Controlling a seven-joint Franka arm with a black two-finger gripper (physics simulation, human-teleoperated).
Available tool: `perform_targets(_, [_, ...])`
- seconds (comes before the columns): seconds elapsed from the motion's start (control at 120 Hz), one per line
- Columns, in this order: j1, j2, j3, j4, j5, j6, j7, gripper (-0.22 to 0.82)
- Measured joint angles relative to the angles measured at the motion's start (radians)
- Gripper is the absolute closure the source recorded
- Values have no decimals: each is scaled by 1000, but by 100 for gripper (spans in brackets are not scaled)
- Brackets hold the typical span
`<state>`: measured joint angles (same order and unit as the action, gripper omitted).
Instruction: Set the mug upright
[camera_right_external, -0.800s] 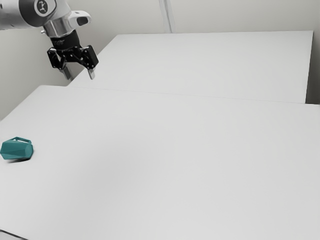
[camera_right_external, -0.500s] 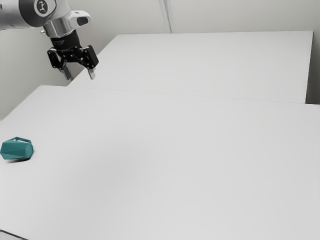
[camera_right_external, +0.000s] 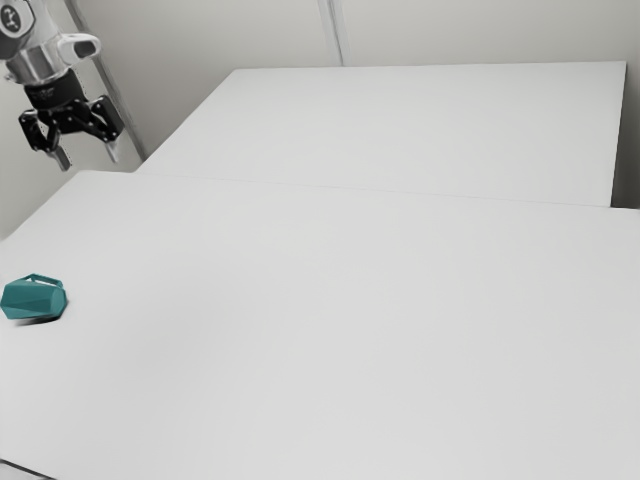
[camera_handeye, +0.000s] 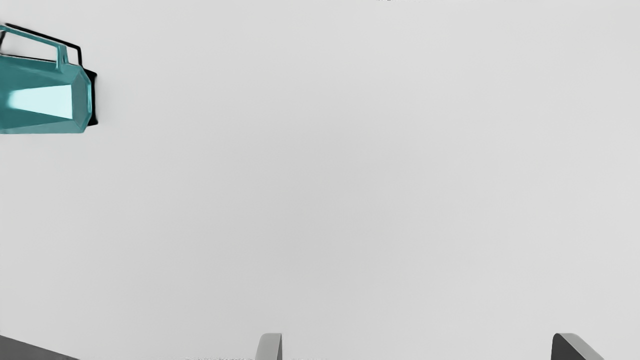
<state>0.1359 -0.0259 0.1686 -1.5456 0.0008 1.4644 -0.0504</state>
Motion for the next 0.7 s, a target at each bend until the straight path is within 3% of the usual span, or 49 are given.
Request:
perform_targets(0.25, [261,97,3,55,-81,6,83,2])
perform_targets(0.5, [345,255,-1,200,-154,8,208,2])
perform_targets(0.7, [496,365,-2,228,-280,6,298,2])
